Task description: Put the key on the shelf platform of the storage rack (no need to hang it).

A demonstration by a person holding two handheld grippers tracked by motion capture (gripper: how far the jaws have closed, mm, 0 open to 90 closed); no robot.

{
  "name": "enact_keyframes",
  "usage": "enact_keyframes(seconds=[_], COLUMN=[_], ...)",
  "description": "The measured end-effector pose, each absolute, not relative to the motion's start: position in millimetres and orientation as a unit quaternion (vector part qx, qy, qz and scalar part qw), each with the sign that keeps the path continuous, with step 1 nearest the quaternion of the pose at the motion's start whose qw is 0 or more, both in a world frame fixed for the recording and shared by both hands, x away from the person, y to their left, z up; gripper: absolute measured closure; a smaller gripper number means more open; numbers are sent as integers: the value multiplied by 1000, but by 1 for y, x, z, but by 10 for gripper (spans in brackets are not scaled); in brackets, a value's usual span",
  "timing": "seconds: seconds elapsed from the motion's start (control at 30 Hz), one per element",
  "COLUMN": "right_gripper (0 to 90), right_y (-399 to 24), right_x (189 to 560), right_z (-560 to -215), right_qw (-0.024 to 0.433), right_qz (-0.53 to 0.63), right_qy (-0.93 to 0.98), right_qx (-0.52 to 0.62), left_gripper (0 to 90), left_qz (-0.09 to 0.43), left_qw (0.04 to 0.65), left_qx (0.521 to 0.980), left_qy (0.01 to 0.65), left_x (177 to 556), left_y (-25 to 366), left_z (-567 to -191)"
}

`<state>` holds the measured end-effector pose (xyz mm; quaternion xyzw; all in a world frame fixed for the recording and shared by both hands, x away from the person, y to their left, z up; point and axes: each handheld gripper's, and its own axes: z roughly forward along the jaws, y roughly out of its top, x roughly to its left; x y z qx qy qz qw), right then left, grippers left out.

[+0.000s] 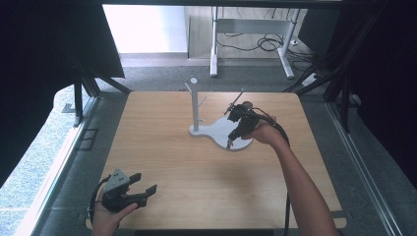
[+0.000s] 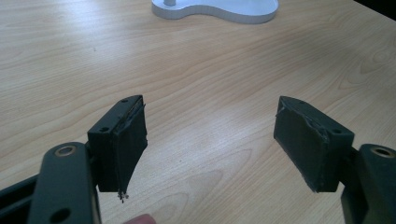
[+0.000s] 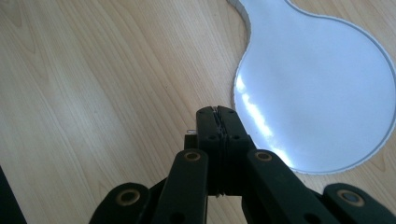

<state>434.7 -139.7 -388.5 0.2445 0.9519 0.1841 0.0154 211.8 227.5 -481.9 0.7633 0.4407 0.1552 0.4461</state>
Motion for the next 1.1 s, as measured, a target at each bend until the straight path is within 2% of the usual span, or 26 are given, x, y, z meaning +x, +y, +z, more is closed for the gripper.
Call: enact_keyframes(seconds=[0.7, 1.1], right_gripper=[892, 892], right_y=[-131, -140], right_x=[466, 491], right_z=[-401, -420], right_qw=[7, 4], right_qz=[167, 161], right_qy=[947, 936], right_qx=[274, 312], left_gripper=[257, 258], left_qz=[156, 156], left_qw=[449, 449], left_qx=[760, 761], left_qy=[443, 441], left_x=[212, 212], left_y=[232, 232], left_z=[-481, -480])
